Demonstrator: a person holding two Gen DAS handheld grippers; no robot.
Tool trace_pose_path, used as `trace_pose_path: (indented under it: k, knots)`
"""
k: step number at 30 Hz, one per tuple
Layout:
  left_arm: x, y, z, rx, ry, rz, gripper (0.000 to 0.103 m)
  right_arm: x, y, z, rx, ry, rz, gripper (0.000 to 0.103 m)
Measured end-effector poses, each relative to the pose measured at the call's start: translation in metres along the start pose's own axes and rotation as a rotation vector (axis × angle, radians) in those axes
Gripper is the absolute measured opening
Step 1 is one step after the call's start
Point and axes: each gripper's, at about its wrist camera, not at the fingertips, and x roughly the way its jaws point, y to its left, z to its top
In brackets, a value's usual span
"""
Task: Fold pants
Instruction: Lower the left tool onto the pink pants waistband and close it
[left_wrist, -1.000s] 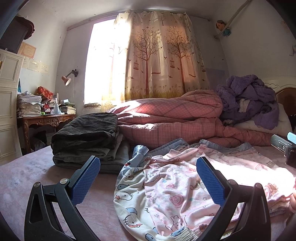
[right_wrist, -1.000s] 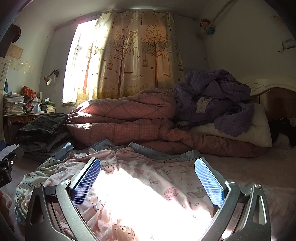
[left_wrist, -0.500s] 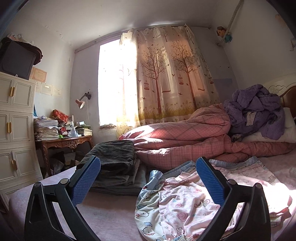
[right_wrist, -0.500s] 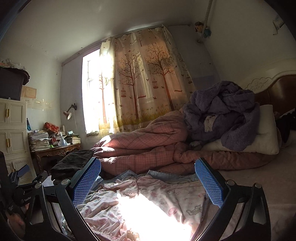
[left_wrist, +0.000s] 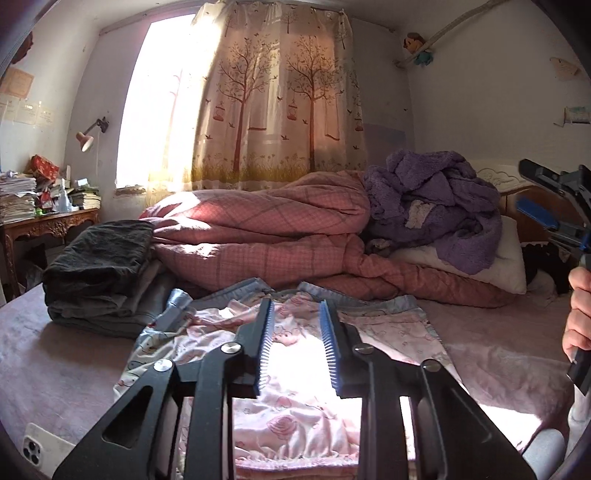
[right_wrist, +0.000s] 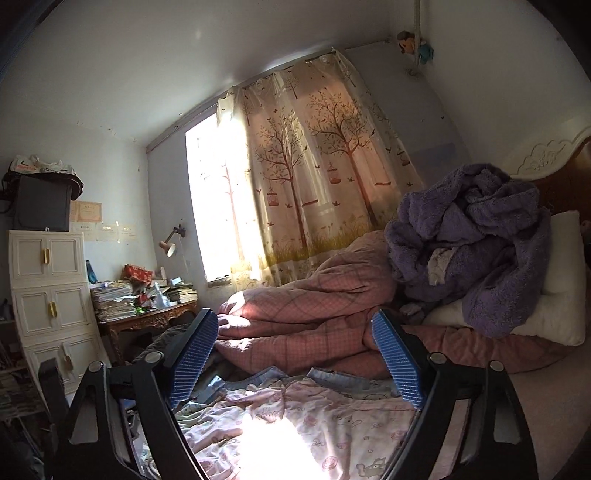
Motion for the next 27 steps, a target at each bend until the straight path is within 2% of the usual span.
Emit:
trace_pose_path:
  k: [2,3,5,10,14,15,18,20,22,27]
  knots:
    - [0.008,-0.019,-0.013,0.001,0.051,-0.072,0.01,0.025,-0.028,-0.004,0.091,0.089,0.1,0.051]
    - [0.012,-0.024,-0.02,-0.013,0.072,-0.097,0.009,0.038,-0.042,-0.007,0.123,0.133,0.112,0.046]
    - [0.019,-0.033,-0.031,-0.025,0.103,-0.151,0.008,0.063,-0.067,-0.016,0.158,0.205,0.079,0.035]
    - [0.038,-0.052,-0.048,0.011,0.15,-0.116,0.008,0.141,-0.142,-0.056,0.283,0.416,0.005,0.034]
    - [0.054,-0.044,-0.057,0.002,0.187,-0.081,0.008,0.203,-0.199,-0.103,0.33,0.647,-0.13,0.035]
    - [0.057,-0.042,-0.06,0.0,0.194,-0.077,0.008,0.212,-0.207,-0.112,0.316,0.676,-0.168,0.035]
    - [0.063,-0.04,-0.069,-0.004,0.222,-0.097,0.008,0.226,-0.222,-0.13,0.304,0.69,-0.213,0.035]
    - [0.063,-0.041,-0.072,-0.002,0.223,-0.103,0.008,0.233,-0.228,-0.14,0.31,0.732,-0.233,0.041]
    - [0.059,-0.042,-0.072,0.005,0.212,-0.124,0.008,0.235,-0.233,-0.146,0.316,0.756,-0.253,0.041]
    - [0.042,-0.058,-0.071,0.094,0.2,-0.248,0.008,0.24,-0.235,-0.153,0.335,0.765,-0.247,0.041]
